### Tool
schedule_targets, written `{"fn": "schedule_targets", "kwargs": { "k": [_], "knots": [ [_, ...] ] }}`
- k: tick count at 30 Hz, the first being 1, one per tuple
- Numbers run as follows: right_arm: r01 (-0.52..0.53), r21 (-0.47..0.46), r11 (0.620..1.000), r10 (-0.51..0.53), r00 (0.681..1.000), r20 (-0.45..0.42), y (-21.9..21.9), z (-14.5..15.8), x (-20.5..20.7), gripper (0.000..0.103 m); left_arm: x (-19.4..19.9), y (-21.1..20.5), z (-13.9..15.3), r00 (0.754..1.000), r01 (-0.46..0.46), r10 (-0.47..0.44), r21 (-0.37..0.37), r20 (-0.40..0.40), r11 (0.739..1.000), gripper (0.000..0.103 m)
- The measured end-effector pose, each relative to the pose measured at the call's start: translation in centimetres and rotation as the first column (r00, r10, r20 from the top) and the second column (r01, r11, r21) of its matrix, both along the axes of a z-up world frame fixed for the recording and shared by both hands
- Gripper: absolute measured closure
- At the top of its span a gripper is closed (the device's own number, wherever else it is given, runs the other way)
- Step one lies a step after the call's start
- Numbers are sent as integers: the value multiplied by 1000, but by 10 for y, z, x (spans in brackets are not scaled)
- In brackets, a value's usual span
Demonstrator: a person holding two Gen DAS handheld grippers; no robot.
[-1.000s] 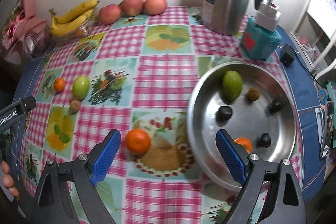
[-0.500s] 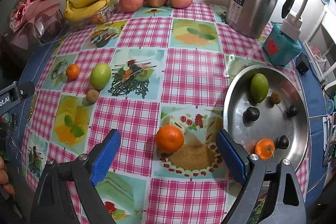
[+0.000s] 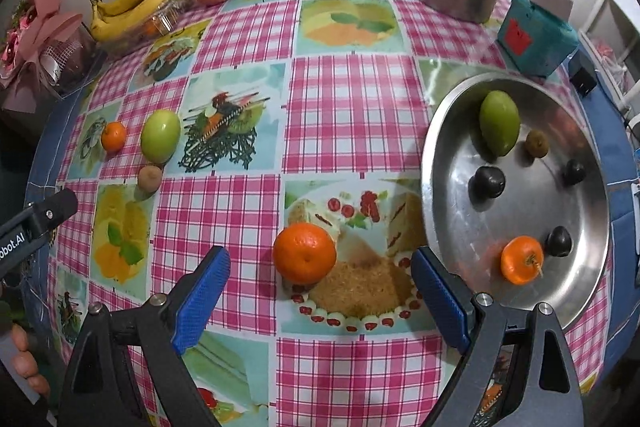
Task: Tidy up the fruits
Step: 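Withdraw both tools from the plate toward the remaining orange and kiwi, then grasp a mandarin orange with the right tool while the left tool grasps a kiwi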
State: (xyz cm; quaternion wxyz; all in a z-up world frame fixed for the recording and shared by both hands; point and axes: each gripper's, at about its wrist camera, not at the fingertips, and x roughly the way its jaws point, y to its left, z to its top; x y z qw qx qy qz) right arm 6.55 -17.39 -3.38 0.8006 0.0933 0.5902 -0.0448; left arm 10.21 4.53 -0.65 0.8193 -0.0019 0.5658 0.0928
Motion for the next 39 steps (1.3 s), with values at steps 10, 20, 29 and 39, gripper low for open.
{"fn": "schedule_targets", "kwargs": {
  "k": [10, 20, 29, 39],
  "knots": [
    [-2, 7, 1000, 3, 998, -66, 4, -24, 6, 11, 11, 0, -23, 999, 6, -7, -17, -54, 1000, 0],
    [1, -29, 1000, -4, 995, -98, 6, -39, 13, 11, 26, -12, -35, 994, 107, -108, -11, -30, 994, 0],
    [18, -87, 996, -28, 993, -114, 17, -58, 23, 11, 39, -11, -45, 991, 131, -130, -84, 14, 988, 0],
    [78, -80, 994, -87, 990, -110, 22, -64, 32, 2, 46, -20, -53, 977, 214, -211, -167, 36, 962, 0]
  ]
}}
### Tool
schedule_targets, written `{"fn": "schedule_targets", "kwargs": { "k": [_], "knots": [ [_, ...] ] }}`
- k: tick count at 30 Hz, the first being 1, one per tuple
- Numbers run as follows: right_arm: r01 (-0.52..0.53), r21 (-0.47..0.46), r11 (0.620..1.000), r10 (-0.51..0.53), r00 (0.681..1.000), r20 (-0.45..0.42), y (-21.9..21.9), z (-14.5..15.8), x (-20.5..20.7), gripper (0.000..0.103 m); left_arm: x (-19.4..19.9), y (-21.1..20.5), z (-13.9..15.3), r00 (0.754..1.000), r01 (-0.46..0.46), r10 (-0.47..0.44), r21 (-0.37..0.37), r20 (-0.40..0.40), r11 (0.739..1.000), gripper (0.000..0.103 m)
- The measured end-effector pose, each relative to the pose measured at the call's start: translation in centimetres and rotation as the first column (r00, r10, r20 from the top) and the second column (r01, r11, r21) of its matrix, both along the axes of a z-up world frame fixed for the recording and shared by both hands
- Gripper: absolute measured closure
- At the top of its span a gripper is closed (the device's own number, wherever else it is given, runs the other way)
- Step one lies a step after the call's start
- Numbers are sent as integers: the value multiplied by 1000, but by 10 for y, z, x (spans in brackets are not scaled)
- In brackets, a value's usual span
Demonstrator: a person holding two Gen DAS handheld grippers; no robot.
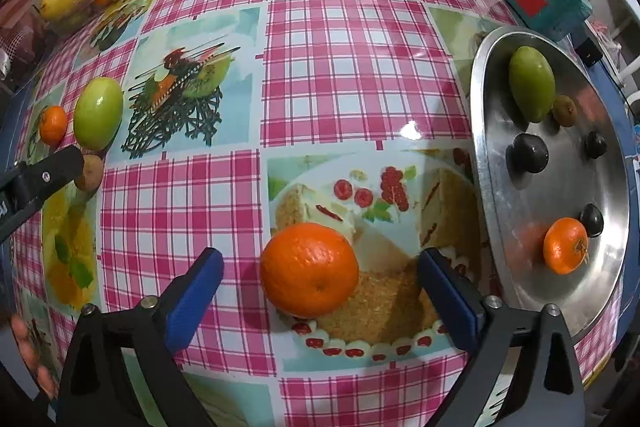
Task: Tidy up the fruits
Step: 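Grasp a mandarin orange with the right tool while the left tool grasps a kiwi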
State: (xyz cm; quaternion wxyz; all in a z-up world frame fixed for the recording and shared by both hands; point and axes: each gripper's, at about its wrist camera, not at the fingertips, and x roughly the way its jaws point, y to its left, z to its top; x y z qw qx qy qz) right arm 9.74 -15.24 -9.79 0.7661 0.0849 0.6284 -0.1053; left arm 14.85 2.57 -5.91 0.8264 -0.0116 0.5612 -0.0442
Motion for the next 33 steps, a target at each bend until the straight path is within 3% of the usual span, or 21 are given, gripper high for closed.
{"fn": "schedule_targets", "kwargs": {
  "k": [4, 17, 23, 26, 28, 33],
  "knots": [
    [16, -3, 1000, -16, 1000, 15, 2, -3, -1, 0, 0, -8, 0, 999, 33, -33, 12, 1, 999, 0],
    [50, -32, 998, -46, 993, 110, 7, -4, -17, 0, 2, -15, -15, 997, 45, -48, -45, -57, 998, 1],
    [35, -1, 999, -35, 998, 61, 4, -1, -17, 1, 3, -15, -15, 997, 33, -37, -72, -61, 997, 16],
    [41, -3, 999, -41, 997, 66, 5, 3, -16, 15, 3, -17, -14, 997, 43, -48, -77, -64, 996, 31],
    [22, 12, 1000, -23, 997, 79, 6, 9, -15, 34, 4, -19, -14, 996, 50, -55, -82, -68, 995, 41],
    [12, 47, 999, -16, 996, 84, 11, 19, -17, 57, 2, -22, -12, 996, 59, -64, -91, -61, 994, 71]
  ]
}}
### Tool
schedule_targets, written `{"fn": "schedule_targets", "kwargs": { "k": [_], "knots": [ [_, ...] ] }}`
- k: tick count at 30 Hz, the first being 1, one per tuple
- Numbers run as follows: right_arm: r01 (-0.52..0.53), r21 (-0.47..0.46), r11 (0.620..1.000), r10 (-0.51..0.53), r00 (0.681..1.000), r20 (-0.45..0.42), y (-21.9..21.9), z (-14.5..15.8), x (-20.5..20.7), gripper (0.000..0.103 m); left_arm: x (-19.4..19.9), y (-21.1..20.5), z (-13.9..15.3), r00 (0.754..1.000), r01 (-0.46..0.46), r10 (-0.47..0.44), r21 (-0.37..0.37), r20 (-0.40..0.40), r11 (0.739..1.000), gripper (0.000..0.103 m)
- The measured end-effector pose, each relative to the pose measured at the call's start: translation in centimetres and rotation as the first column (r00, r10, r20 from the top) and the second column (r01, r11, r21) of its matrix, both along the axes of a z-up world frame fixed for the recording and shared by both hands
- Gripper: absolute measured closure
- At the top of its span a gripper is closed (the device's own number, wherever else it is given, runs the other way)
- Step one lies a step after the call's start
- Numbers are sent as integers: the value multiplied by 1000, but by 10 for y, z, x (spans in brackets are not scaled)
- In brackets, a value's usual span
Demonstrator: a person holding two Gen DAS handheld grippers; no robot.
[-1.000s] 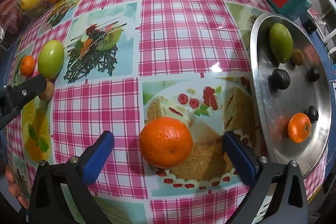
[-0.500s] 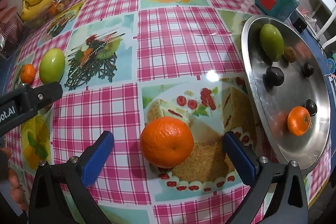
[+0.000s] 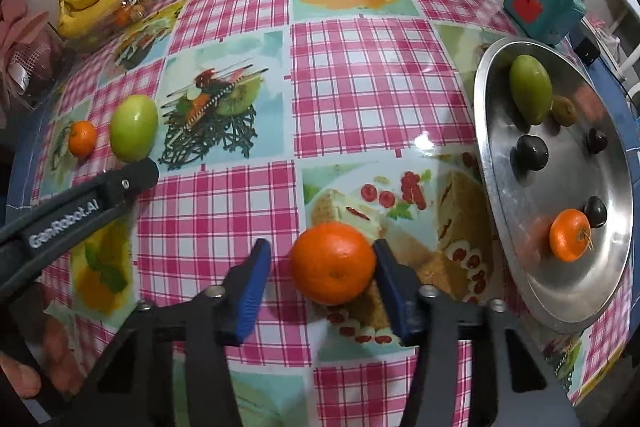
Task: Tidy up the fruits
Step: 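Grasp a mandarin orange with the right tool while the left tool grasps a kiwi, then lift and carry the orange and kiwi toward the steel plate with both tools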
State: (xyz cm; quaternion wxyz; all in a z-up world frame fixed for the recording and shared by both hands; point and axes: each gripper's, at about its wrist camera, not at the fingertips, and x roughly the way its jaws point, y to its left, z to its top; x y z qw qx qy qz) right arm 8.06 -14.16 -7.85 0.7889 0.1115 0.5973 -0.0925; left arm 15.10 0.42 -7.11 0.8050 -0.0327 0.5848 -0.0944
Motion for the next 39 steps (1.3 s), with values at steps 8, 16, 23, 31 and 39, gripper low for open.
{"fn": "schedule_targets", "kwargs": {
  "k": [8, 16, 23, 31, 39],
  "knots": [
    [-1, 25, 1000, 1, 1000, -6, -3, 9, 1, 61, -1, 0, 14, 1000, 7, -6, -22, 29, 1000, 78],
    [21, 65, 998, -28, 995, 95, -8, 39, -7, 61, -7, -1, 42, 998, 18, -14, -63, 63, 998, 78],
    [20, 76, 997, -32, 988, 151, -13, 60, -10, 61, -11, 5, 59, 996, -3, 9, -77, 85, 997, 78],
    [18, 81, 997, -30, 988, 154, -15, 63, -11, 61, -17, -2, 66, 995, 4, 2, -52, 99, 999, 78],
    [50, 90, 995, -61, 990, 129, -31, 57, -14, 61, -19, -10, 69, 995, -4, 8, -45, 98, 999, 78]
  ]
}}
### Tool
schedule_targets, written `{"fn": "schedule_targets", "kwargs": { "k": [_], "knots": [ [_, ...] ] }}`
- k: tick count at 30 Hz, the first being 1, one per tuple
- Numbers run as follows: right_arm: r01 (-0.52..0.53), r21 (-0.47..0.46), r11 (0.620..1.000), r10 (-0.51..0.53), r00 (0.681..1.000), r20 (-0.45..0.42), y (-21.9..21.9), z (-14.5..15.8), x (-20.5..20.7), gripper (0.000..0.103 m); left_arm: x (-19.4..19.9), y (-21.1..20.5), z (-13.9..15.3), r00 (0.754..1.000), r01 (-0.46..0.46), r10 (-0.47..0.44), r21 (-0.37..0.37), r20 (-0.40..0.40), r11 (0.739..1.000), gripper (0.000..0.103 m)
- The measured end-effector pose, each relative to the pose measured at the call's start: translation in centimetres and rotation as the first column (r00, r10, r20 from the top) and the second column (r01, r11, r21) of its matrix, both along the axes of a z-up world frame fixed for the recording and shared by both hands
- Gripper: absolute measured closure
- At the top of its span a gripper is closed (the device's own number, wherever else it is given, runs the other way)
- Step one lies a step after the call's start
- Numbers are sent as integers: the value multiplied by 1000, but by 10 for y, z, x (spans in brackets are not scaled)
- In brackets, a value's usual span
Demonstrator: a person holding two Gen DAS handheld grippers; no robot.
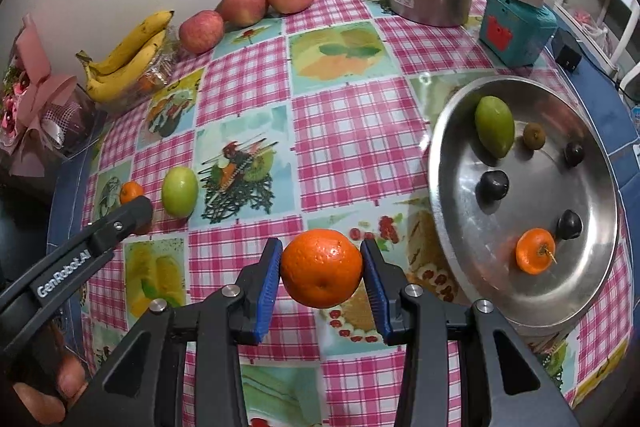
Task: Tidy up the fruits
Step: 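Lift and carry the orange and kiwi toward the steel plate with both tools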
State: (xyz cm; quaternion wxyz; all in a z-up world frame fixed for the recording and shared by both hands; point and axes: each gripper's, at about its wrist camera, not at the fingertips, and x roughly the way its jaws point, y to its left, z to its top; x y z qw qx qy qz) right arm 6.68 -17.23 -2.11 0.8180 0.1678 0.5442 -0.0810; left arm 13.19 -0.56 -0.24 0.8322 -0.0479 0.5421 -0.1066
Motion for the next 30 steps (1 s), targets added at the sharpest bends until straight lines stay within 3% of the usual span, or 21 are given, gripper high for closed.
{"fn": "schedule_targets", "kwargs": {
  "k": [13, 30],
  "knots": [
    [51, -6, 999, -51, 998, -24, -38, -6, -7, 61, -7, -31, 5, 1000, 31, -31, -3, 5, 1000, 78],
    [202, -23, 979, -202, 979, -32, -124, -6, -28, 61, -25, -102, 5, 989, 145, -145, 1, 8, 989, 78]
  ]
}}
